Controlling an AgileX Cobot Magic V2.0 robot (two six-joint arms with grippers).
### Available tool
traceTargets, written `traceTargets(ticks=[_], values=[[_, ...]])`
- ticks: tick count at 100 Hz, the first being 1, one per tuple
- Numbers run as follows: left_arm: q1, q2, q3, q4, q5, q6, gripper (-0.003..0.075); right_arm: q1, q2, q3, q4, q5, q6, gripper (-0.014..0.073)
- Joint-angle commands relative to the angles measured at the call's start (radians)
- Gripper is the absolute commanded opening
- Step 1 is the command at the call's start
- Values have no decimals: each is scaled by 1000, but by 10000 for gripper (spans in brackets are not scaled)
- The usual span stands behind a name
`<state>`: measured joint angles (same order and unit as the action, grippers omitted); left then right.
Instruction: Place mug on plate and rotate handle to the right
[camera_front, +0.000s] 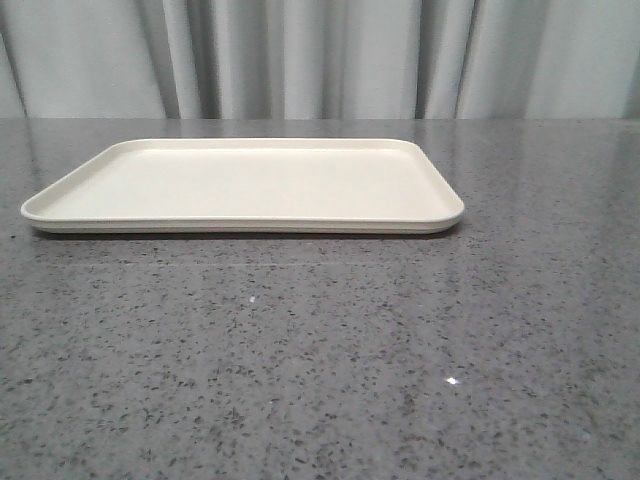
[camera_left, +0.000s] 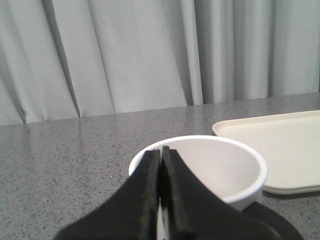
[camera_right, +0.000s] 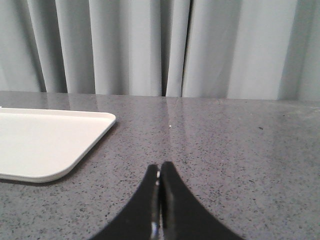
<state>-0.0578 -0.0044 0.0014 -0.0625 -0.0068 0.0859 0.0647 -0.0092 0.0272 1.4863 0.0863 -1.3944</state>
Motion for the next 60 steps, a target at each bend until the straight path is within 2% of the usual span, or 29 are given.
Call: traceTargets(ticks=[1,50,60], values=[[-9,-29,7,-9,-89,-8,-20,-2,-22,1,44,-16,-5,-61],[-9,-29,7,-9,-109,-8,-20,-2,-22,1,53,-18,-5,-61],[-9,-29,7,-9,-118,-8,-20,-2,-22,1,99,-19,-5,-61]])
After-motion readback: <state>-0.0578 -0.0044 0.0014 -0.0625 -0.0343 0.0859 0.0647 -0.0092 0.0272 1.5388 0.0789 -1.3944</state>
